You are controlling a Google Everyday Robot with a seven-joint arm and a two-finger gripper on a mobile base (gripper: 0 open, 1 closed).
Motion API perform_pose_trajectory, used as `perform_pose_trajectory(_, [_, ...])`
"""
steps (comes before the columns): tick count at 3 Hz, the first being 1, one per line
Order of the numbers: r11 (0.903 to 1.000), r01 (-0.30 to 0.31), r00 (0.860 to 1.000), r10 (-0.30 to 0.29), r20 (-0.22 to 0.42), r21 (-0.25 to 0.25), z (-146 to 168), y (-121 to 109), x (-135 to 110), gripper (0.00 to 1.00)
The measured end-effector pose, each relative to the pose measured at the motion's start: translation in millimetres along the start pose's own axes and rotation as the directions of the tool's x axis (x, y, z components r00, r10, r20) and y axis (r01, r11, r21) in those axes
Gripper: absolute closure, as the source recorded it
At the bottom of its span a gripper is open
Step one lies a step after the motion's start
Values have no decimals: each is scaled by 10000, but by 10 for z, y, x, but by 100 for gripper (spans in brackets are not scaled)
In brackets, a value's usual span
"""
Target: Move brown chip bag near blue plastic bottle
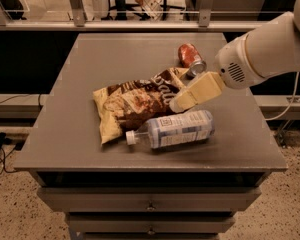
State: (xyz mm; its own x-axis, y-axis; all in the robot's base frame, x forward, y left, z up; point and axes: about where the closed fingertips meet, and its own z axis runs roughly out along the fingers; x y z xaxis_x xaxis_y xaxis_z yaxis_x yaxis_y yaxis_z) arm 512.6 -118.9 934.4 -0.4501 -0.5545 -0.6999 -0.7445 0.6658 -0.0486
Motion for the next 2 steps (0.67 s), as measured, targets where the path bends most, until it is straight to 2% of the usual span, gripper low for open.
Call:
perform_pose_trajectory(1, [9982, -29, 9986, 61, 520, -599, -190, -419, 41, 0])
perform_pose_trajectory(2, [9952, 78, 9951, 19, 989, -975, -447, -878, 131, 0])
